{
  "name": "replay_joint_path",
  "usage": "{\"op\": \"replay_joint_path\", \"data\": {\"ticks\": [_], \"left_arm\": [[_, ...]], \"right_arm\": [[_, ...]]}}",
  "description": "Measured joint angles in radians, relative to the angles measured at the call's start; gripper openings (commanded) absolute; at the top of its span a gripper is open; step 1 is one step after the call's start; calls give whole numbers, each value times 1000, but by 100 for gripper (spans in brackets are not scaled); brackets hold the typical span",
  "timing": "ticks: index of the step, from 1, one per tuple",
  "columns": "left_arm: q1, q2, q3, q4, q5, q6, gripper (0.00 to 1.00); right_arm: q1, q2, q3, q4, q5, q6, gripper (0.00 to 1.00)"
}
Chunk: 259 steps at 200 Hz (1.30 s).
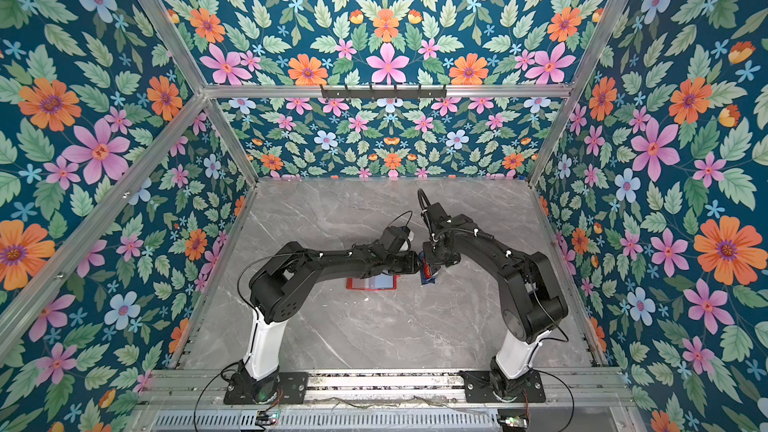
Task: Put the credit cards into the card holder
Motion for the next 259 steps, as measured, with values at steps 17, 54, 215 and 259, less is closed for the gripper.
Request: {"op": "replay_joint_path", "data": {"ticks": [17, 54, 215, 259], "left_arm": [[0, 0, -1, 1, 0, 0, 29], [0, 0, -1, 2, 0, 0, 29], [1, -46, -5, -23, 13, 8, 44], [3, -171, -62, -14, -1, 46, 49]], "right_arm": [[7, 2, 8, -8, 9, -1, 22], [21, 6, 24, -26, 30, -3, 16], [29, -150, -30, 5, 10, 27, 0], [0, -265, -124, 90, -77, 74, 0]]}}
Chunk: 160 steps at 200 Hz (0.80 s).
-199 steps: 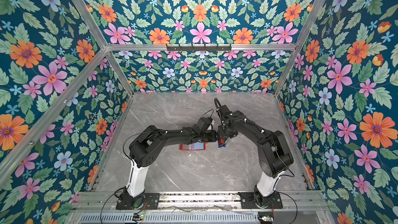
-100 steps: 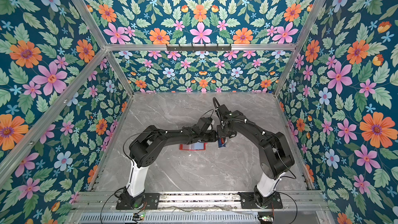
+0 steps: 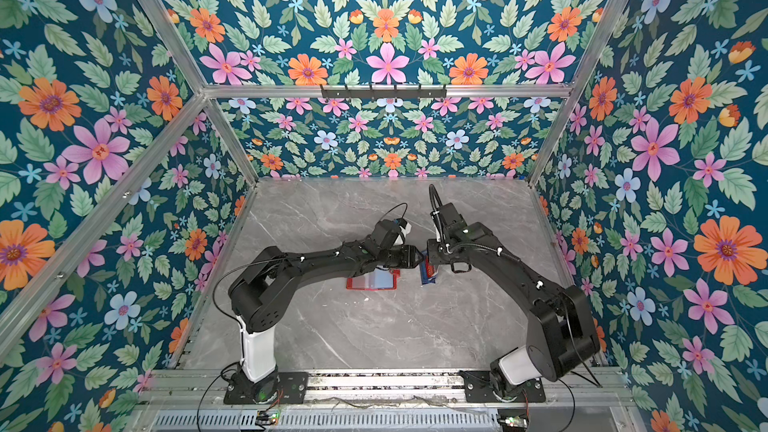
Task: Put the credit cards into the card holder
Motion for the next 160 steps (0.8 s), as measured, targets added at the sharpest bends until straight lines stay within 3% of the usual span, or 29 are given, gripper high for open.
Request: {"op": "replay_joint_path", "data": {"ticks": [40, 90, 136, 160], "left_arm": [[11, -169, -136, -6, -95, 43, 48], [110, -373, -326, -62, -203, 84, 46], [270, -490, -473, -80, -199, 92, 42], [320, -502, -518, -76, -154, 109, 33]], "right_arm": [[-1, -27, -47, 91, -115, 32, 0], [21, 7, -83, 214, -254, 84, 0], [65, 91, -72, 306, -333, 132, 0], [84, 137, -66, 354, -365, 155, 0]]}}
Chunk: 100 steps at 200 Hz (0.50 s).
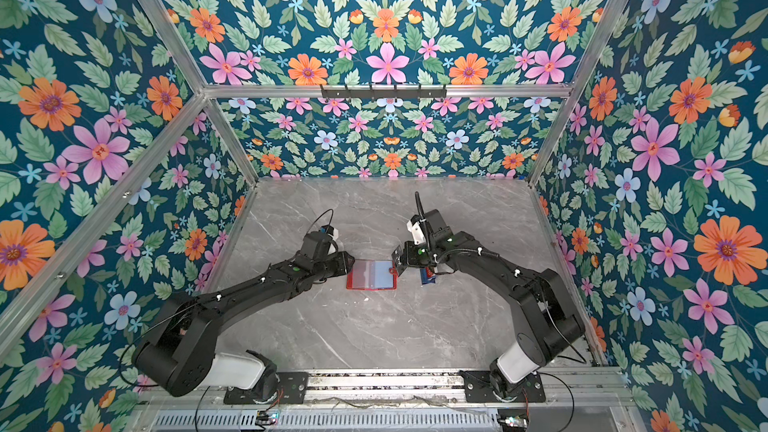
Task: Put the credit cards into the card holder
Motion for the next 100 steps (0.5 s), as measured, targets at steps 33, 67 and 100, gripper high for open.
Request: {"op": "replay_joint_path", "data": {"ticks": [33, 67, 100], "left_arm": [[41, 19, -47, 47, 73, 0, 23], [43, 65, -67, 102, 132, -6, 9], [46, 91, -76, 136, 143, -27, 3]], "right_arm": [[18, 70, 4, 63, -40, 34, 0], [38, 144, 11, 116, -70, 68, 0], [49, 185, 19, 161, -84, 92, 0]]}}
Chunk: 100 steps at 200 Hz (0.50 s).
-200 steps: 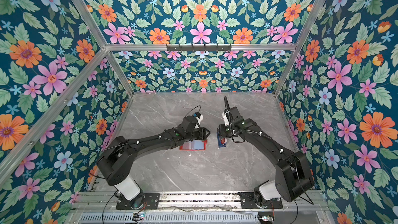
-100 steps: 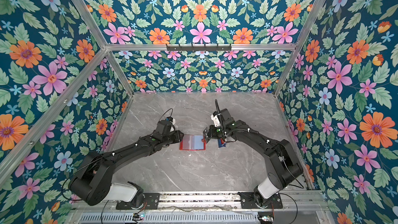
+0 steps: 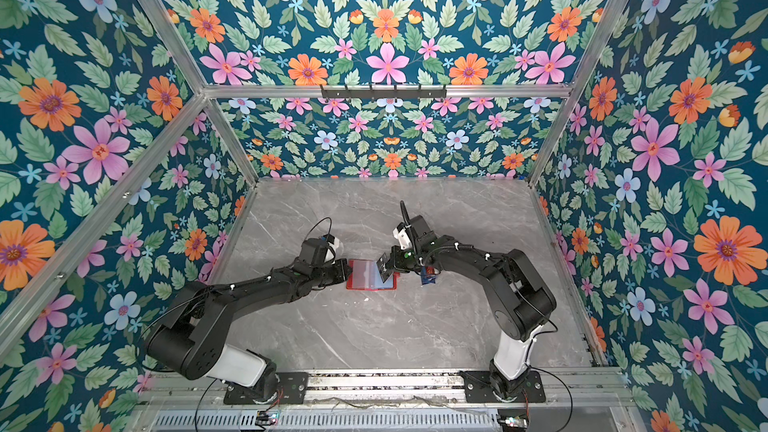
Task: Put the credit cards into the card holder
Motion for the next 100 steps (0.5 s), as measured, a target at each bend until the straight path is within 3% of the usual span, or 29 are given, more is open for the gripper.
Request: {"op": "replay_joint_path", "data": {"ticks": [100], "left_arm": [[-7, 4, -87, 58, -14, -100, 0]], "right_arm": [[6, 62, -5, 101, -42, 56, 0]]}}
